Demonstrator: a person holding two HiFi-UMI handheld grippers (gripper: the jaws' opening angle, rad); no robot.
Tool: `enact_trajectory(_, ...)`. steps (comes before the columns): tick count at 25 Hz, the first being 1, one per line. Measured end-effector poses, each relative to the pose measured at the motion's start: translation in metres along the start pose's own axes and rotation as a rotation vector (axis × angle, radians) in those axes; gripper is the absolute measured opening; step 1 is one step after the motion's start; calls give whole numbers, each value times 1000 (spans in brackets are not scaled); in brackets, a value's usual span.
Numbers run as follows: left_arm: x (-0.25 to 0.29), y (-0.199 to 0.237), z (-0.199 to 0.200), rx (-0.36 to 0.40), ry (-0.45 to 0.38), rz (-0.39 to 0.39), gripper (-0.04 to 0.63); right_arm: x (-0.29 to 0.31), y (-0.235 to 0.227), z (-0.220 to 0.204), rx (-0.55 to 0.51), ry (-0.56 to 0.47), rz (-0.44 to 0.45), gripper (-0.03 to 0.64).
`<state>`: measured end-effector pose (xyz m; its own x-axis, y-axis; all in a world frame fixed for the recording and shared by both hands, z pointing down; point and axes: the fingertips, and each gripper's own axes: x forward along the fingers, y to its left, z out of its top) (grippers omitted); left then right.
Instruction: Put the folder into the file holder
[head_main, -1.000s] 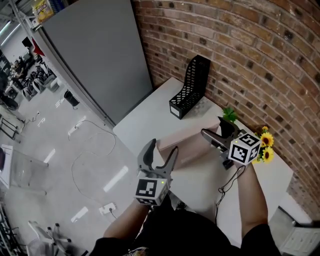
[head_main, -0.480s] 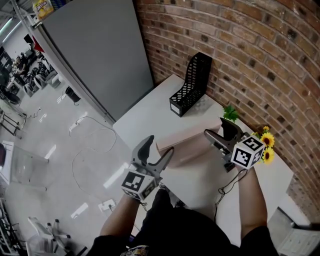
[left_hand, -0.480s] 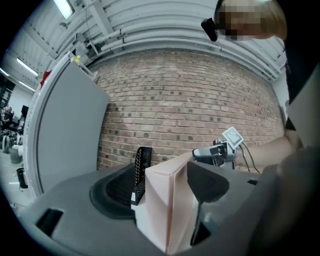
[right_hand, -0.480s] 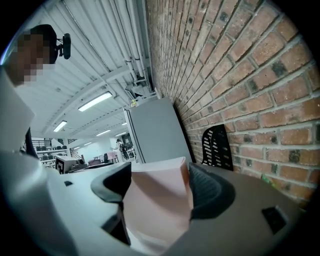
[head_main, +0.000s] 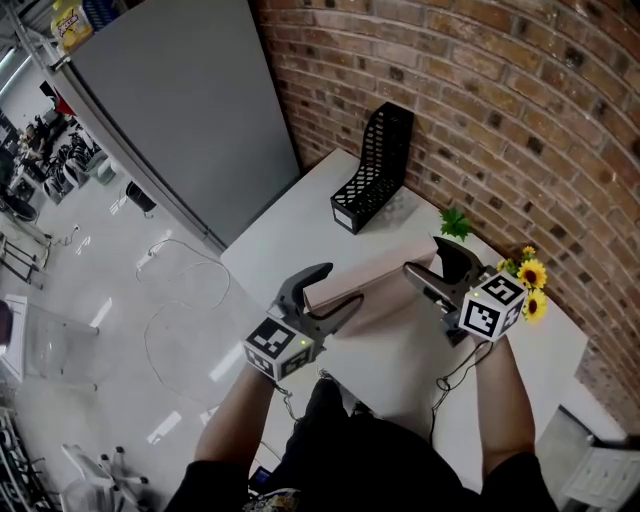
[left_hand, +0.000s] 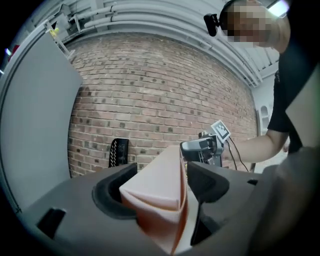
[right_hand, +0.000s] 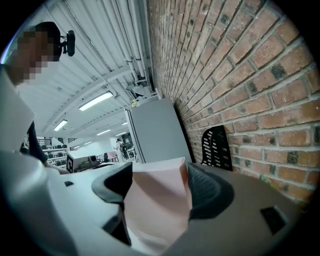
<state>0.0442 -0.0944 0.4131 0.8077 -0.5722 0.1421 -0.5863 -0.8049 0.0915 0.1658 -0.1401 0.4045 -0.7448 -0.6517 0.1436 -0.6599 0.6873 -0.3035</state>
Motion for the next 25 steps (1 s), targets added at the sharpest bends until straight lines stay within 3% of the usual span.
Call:
enact_trajectory(5, 10, -4, 1, 17, -1, -13, 308, -1, 0, -1, -3, 1, -11, 353)
enact_trajectory(7, 10, -2, 2, 30, -9, -3, 258, -1, 0, 0, -4, 2, -18, 353)
enact_trajectory(16, 7, -13, 1, 51, -30, 28, 212, -5, -2, 3, -21, -25, -76, 335)
enact_trajectory(19, 3, -14, 2, 33, -37, 66, 196, -12, -9, 11, -88, -66, -197, 210)
enact_trajectory(22, -1, -14, 6, 47, -37, 104, 195, -19, -17, 15, -118, -88, -299, 5)
enact_trajectory(25, -5, -13, 14, 63, -47, 131, 193, -24, -21, 20, -100, -115, -330, 3)
